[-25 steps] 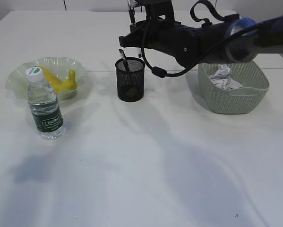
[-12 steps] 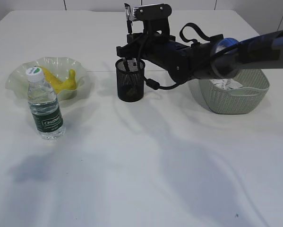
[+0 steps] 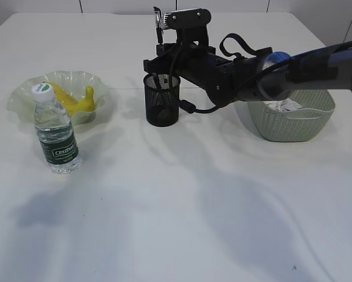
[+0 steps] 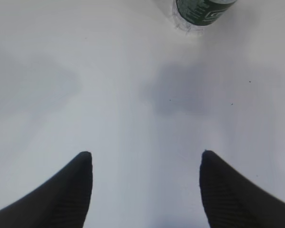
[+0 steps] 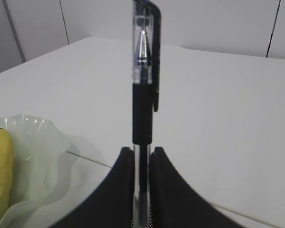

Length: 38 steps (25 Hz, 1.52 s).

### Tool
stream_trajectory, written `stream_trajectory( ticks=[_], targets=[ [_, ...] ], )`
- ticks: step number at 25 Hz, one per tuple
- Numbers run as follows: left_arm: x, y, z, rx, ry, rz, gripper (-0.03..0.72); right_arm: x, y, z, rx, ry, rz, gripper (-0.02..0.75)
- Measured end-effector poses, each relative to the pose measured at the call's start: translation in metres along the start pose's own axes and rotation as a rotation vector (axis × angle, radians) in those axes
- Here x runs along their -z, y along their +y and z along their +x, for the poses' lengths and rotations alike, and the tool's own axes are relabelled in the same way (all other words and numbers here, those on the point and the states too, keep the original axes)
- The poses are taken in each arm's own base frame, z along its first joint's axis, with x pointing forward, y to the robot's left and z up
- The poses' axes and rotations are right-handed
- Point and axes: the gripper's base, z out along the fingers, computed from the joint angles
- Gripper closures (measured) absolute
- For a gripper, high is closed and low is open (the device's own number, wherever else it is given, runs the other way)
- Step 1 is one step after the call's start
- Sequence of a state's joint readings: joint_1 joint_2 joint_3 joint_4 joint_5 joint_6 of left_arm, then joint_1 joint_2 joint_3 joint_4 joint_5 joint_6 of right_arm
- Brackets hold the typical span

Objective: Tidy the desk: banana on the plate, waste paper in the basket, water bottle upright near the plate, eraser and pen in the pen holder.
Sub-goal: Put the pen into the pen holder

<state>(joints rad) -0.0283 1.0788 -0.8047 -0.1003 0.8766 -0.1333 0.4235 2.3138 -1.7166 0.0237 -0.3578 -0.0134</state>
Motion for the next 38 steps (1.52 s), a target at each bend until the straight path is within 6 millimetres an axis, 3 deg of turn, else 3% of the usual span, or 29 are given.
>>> stream_trajectory(
  ticks=[9, 32, 38],
  targets=[
    [0.000, 0.000, 0.000, 0.000, 0.000, 0.000, 0.193, -0.005, 0.000, 0.018, -0.013, 0.031, 0.001, 0.696],
    [0.000, 0.000, 0.000, 0.000, 0.000, 0.000, 0.193, -0.009, 0.000, 0.030, -0.013, 0.048, 0.001, 0.694],
    [0.000, 0.000, 0.000, 0.000, 0.001, 0.000, 0.193, -0.009, 0.000, 0.030, -0.011, 0.048, 0.000, 0.634]
  ],
)
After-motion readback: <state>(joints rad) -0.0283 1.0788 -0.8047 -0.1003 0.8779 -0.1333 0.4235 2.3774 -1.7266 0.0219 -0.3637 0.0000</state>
